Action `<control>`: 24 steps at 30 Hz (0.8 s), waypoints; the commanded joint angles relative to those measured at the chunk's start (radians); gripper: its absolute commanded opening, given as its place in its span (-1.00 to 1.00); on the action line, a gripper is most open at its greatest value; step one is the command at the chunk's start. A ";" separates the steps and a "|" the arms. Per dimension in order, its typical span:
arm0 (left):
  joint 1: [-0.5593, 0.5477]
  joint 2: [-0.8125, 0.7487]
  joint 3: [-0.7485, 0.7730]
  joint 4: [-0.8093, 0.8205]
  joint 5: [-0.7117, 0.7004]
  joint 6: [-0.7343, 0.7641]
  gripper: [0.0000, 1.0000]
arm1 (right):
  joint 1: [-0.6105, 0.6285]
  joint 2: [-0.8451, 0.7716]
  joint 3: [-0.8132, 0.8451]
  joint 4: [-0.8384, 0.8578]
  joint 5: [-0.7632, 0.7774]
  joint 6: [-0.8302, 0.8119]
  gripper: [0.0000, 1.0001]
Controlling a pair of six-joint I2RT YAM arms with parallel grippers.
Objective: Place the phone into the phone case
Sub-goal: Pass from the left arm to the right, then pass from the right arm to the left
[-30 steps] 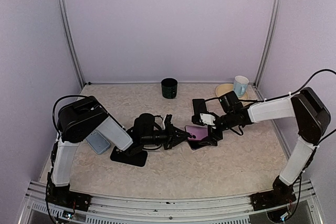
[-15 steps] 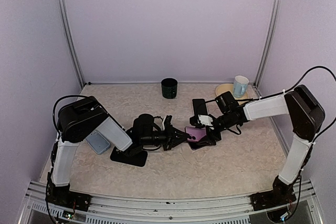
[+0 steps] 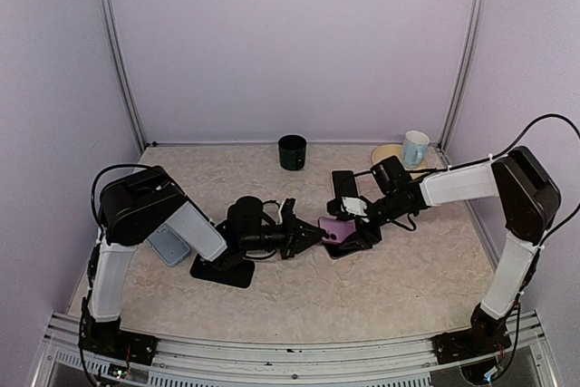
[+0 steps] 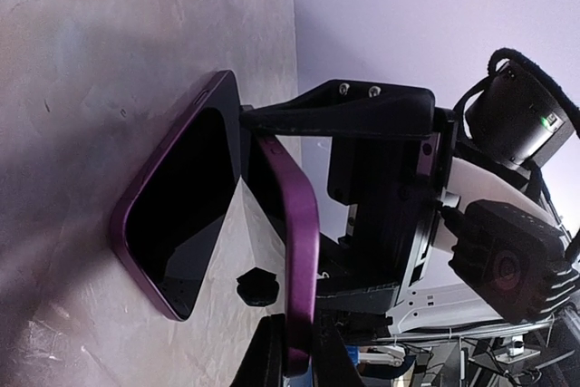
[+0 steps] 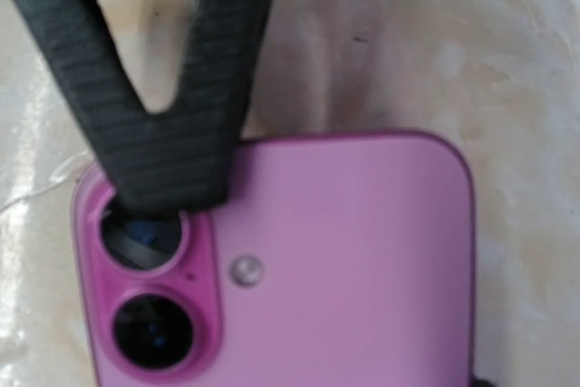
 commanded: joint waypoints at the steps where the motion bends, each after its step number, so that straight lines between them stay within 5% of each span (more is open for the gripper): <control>1: 0.017 -0.050 -0.033 0.047 -0.005 0.027 -0.71 | 0.002 -0.039 0.039 -0.027 -0.062 0.018 0.06; 12: 0.054 -0.203 -0.113 -0.052 -0.033 0.168 0.17 | 0.015 -0.150 0.035 -0.032 -0.095 0.120 0.07; 24: 0.068 -0.537 -0.201 -0.404 -0.230 0.710 0.98 | 0.079 -0.297 0.000 -0.016 -0.203 0.320 0.04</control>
